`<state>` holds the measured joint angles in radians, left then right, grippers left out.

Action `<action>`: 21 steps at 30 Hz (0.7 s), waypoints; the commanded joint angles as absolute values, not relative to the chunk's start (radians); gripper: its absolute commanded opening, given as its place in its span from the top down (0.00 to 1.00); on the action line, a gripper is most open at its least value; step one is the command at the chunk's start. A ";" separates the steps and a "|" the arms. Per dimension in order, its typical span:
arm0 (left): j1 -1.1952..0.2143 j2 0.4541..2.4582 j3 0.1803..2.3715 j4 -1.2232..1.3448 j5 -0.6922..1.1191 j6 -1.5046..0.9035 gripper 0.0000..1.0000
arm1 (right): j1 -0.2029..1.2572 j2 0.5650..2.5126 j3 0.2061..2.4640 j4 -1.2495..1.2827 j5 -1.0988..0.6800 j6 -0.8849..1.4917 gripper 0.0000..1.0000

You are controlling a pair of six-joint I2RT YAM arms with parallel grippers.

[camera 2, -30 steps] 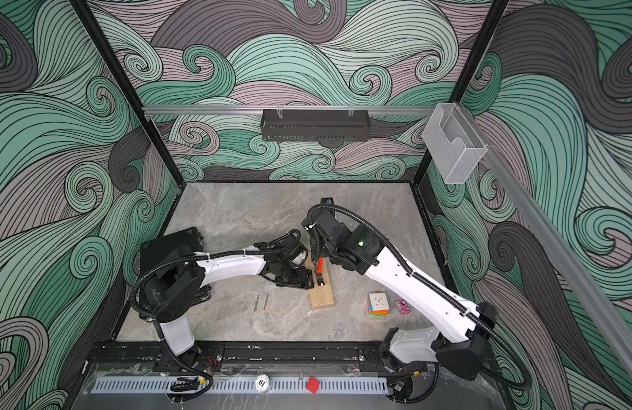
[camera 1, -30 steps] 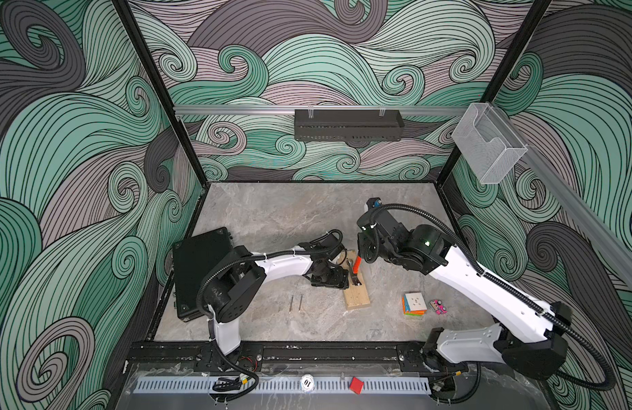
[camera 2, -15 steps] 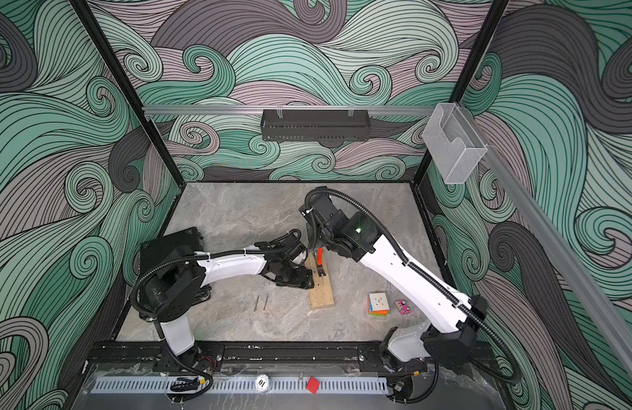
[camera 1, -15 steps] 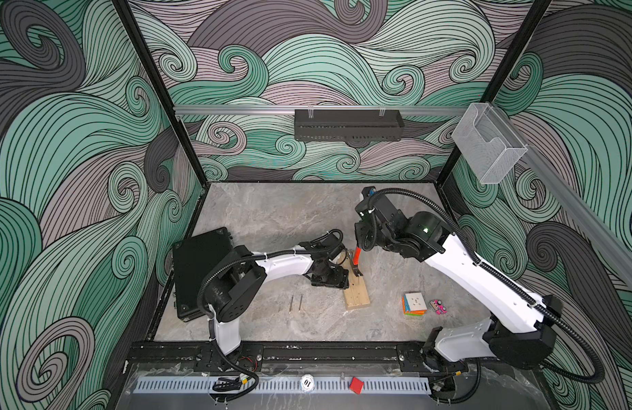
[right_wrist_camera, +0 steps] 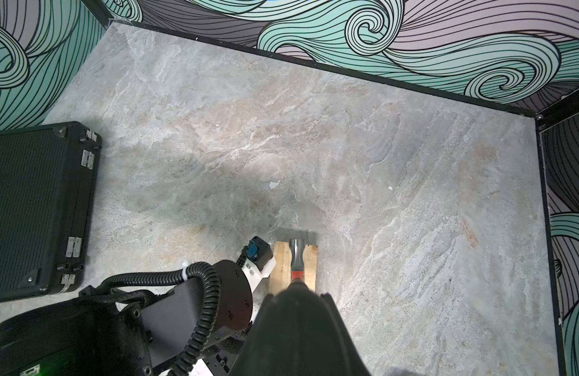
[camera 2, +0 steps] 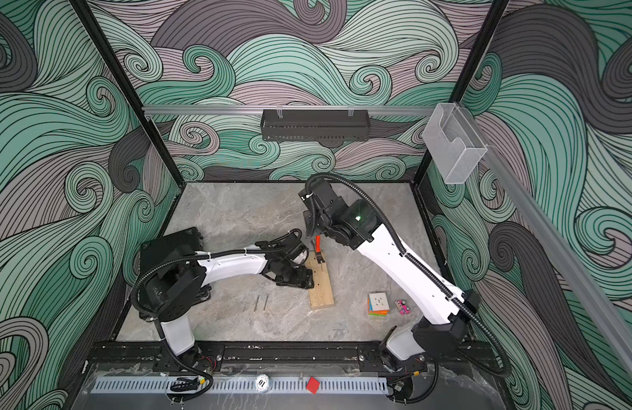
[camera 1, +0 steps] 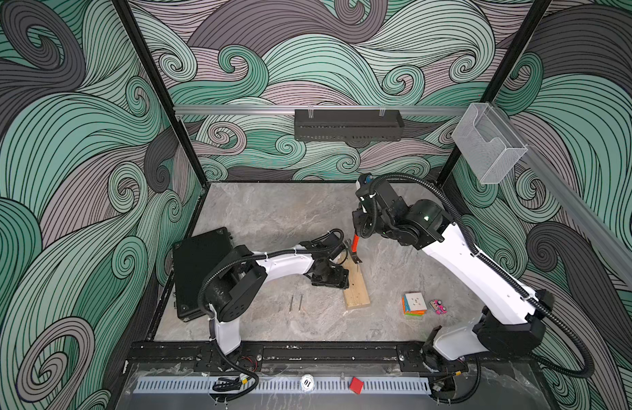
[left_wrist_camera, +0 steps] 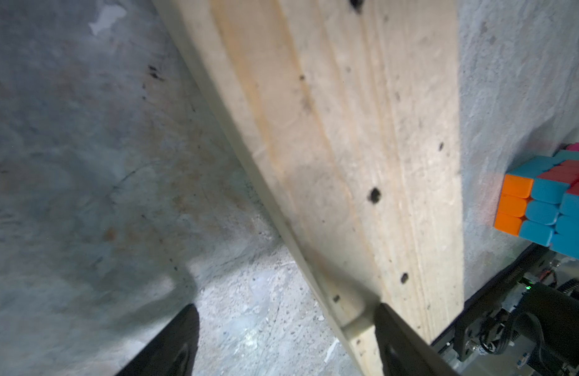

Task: Use a claw hammer to pull out a nail
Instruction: Remove the nail from the mounting plate.

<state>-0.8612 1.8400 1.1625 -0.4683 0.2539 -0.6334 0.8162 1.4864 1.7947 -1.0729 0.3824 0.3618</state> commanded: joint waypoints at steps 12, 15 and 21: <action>-0.856 1.704 1.107 -0.474 0.081 -0.594 0.18 | 0.779 1.509 1.891 -1.051 0.344 0.310 0.94; -0.855 1.614 1.072 -0.412 0.048 -0.582 0.17 | 0.768 1.515 1.904 -1.055 0.333 0.305 0.94; -0.856 1.493 1.039 -0.338 -0.017 -0.563 0.10 | 0.742 1.544 1.943 -1.070 0.277 0.301 0.94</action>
